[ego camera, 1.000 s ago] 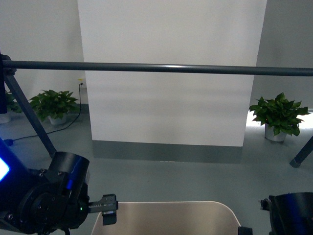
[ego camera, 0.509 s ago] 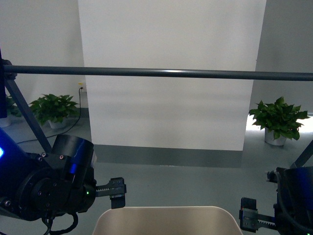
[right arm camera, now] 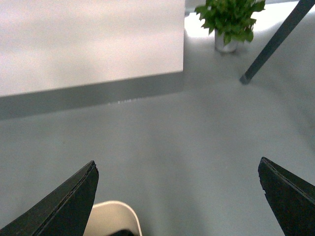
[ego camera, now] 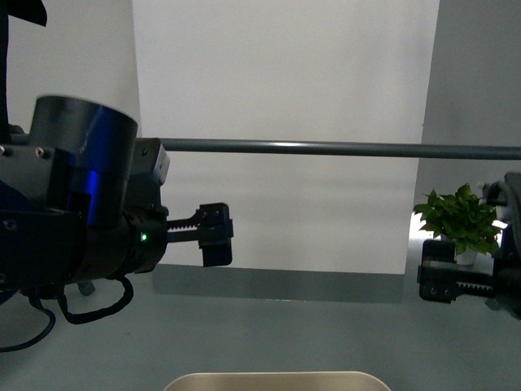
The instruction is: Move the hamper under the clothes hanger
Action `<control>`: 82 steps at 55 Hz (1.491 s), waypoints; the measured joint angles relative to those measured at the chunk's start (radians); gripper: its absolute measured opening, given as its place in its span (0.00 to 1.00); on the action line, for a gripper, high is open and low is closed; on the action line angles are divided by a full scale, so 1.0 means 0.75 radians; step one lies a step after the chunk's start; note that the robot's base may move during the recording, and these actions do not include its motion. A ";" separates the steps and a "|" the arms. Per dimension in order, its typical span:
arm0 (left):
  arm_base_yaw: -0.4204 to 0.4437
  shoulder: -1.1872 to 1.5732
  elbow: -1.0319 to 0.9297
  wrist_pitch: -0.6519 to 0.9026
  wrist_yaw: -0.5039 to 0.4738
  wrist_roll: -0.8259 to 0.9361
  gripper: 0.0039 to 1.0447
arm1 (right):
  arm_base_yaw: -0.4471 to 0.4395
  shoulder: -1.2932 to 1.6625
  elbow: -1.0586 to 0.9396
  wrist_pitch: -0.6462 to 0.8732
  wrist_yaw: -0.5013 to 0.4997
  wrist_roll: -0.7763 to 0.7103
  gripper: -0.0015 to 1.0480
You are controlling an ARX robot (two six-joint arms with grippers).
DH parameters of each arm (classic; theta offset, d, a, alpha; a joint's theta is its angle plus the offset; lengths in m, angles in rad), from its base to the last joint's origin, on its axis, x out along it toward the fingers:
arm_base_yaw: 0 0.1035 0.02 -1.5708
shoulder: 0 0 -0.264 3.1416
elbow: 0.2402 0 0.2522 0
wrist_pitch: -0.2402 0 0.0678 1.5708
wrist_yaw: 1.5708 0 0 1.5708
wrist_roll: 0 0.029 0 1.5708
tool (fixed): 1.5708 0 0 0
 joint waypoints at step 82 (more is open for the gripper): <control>0.369 -1.601 -1.315 0.052 0.204 0.210 0.03 | -0.176 -1.520 -0.984 -0.267 -0.461 -0.170 0.02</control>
